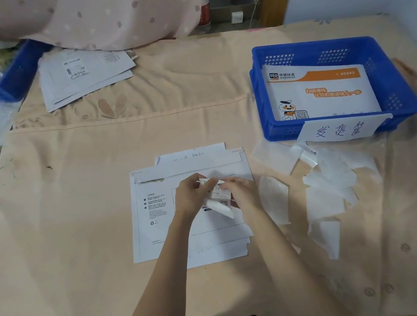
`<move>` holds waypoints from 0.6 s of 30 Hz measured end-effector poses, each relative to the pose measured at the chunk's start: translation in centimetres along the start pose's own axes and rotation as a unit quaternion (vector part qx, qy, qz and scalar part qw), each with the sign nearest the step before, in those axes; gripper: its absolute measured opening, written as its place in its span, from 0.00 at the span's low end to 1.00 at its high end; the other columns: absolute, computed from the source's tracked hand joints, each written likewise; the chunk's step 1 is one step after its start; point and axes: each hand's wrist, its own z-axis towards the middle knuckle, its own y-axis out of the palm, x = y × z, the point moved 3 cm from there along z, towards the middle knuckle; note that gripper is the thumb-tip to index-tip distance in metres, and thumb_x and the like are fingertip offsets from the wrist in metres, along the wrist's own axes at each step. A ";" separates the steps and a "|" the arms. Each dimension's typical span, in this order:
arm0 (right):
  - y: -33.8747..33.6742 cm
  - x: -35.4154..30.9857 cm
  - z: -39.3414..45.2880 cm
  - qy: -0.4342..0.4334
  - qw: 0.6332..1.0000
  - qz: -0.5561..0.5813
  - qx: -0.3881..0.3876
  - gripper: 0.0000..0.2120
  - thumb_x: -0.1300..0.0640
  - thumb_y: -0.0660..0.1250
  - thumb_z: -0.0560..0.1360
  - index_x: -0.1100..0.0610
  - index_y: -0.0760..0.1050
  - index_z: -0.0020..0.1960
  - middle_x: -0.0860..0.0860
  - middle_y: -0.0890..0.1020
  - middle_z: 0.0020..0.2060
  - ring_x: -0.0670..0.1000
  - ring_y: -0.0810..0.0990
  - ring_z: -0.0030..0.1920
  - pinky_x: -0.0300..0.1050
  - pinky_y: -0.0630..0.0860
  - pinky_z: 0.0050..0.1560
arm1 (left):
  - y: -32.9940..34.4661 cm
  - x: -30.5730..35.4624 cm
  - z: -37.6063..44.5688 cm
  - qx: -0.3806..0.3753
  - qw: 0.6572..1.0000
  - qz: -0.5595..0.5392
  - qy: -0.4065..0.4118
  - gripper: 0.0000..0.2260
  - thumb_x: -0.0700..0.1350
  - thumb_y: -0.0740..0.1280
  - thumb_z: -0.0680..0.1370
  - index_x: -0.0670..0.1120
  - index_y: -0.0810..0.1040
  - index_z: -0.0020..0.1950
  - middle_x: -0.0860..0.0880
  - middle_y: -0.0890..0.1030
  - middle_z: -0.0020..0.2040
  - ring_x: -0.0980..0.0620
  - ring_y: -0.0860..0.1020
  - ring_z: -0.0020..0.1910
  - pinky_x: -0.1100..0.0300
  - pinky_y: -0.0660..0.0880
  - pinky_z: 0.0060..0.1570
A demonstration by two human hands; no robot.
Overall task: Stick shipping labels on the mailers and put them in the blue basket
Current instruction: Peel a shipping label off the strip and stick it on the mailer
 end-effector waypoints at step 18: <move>0.6 2.2 1.1 -0.076 0.982 -0.133 0.109 0.09 0.57 0.71 0.71 0.61 0.80 0.48 0.51 0.82 0.39 0.51 0.81 0.41 0.40 0.74 0.39 | -0.8 -2.5 -0.9 0.086 0.995 -0.009 -0.056 0.06 0.44 0.65 0.76 0.46 0.74 0.39 0.45 0.83 0.37 0.44 0.79 0.35 0.50 0.78 0.36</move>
